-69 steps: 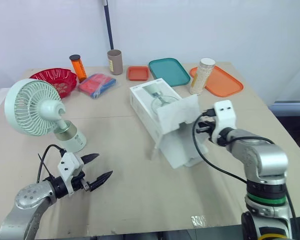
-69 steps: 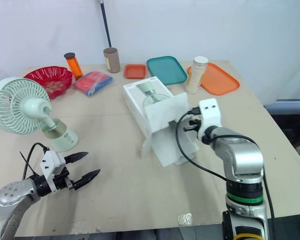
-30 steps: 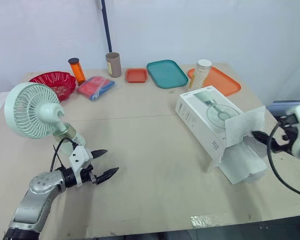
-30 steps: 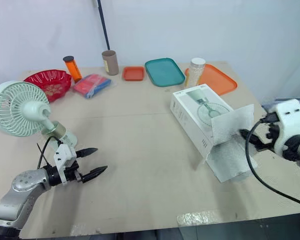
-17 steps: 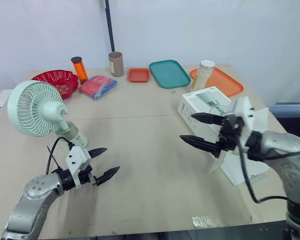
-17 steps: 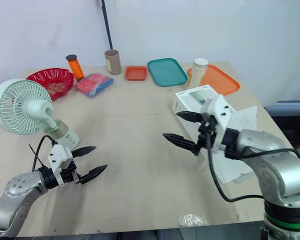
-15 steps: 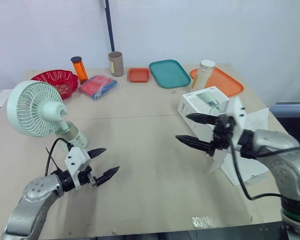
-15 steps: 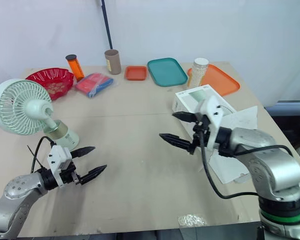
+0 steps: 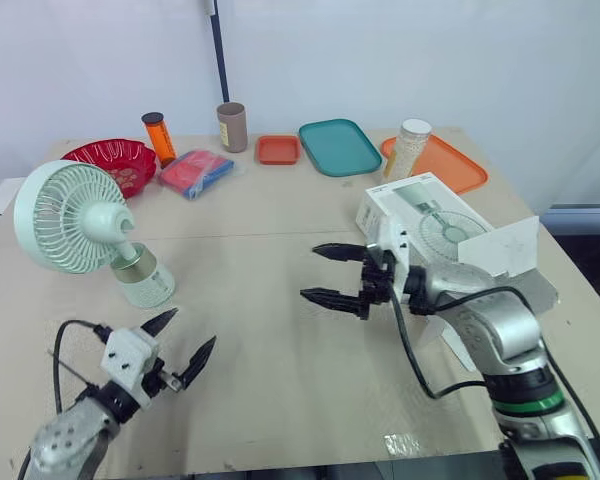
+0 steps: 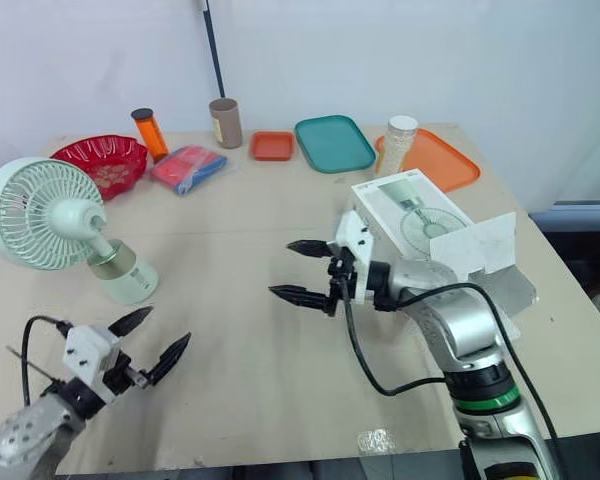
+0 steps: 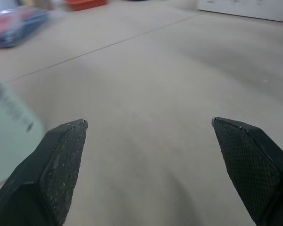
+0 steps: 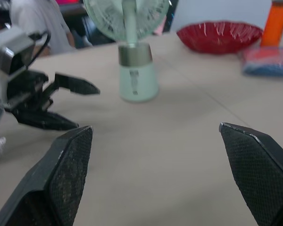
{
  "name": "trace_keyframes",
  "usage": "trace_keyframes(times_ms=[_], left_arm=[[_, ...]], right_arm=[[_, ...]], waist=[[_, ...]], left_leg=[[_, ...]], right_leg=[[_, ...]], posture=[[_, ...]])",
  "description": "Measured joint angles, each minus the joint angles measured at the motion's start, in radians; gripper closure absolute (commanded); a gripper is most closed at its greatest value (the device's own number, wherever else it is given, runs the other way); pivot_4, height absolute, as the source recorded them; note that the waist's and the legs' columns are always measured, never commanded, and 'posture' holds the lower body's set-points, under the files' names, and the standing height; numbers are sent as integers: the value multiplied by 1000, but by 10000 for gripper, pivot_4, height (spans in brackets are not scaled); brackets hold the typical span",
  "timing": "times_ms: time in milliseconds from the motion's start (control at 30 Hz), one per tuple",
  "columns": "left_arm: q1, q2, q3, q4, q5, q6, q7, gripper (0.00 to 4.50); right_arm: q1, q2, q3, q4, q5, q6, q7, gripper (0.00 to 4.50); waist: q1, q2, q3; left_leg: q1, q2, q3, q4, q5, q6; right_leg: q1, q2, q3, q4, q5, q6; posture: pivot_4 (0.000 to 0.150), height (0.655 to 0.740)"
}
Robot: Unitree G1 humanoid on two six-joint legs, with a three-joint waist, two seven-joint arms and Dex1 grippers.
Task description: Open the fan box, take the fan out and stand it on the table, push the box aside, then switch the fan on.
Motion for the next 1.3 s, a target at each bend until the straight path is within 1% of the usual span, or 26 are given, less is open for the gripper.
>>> trace_keyframes(times_ms=[167,267,400,467,500,633,833,967,1100,1200,1300], left_arm=[[28,-19,74,-54,13,9,91,0],[16,-17,153,-99,-39,50,130,0],[-8,16,260,-124,-101,112,156,0],[-14,32,276,-132,-113,130,163,0],[-22,48,306,-157,-141,158,166,0],[-36,77,345,-175,-153,182,168,0],[-80,119,417,-150,-192,223,167,0],[-91,112,423,-136,-220,238,168,0],[-128,116,425,-82,-231,240,165,0],[-174,140,435,-38,-244,242,159,0],[-188,154,452,-8,-251,242,142,0]], right_arm=[[-30,47,12,40,17,-46,66,1155],[-53,75,24,84,13,-63,80,1155],[-78,95,38,142,-16,-96,86,1155],[-81,99,42,152,-19,-100,88,1155],[-86,105,47,165,-26,-108,97,1155],[-88,106,59,178,-40,-124,103,1155],[-87,114,72,185,-60,-144,105,1155],[-80,113,73,185,-77,-152,104,1155],[-59,110,74,185,-87,-152,104,1155],[-54,110,74,184,-88,-152,102,1155],[-54,110,74,184,-90,-152,100,1155]], waist=[[8,0,0],[7,0,0],[5,0,0],[4,0,0],[4,0,0],[2,1,1],[1,1,1],[1,1,1],[1,1,1],[1,1,1],[0,1,1]], left_leg=[[0,0,-2,0,0,0],[0,0,-2,0,0,0],[0,0,-2,0,0,0],[0,0,-2,0,0,0],[0,0,-2,0,0,0],[0,0,-2,0,0,-1],[0,0,-2,0,1,-2],[0,0,-2,0,0,-3],[0,0,-2,0,1,-4],[0,0,-3,0,1,-4],[0,0,-2,-1,1,-5]], right_leg=[[1,1,-2,0,0,0],[1,1,-2,0,0,0],[0,1,-3,0,0,-1],[0,1,-3,0,0,-1],[0,0,-3,0,0,-1],[0,0,-3,0,0,-1],[0,0,-3,0,0,-1],[0,0,-3,0,0,-1],[0,0,-3,0,0,-1],[0,1,-3,0,0,-1],[0,0,-3,0,0,-1]], posture=[[1500,7400],[1500,7400],[1500,7400],[1500,7400],[1500,7400],[1500,7400],[1500,7400],[1500,7400],[1500,7400],[1500,7400],[1500,7400]])
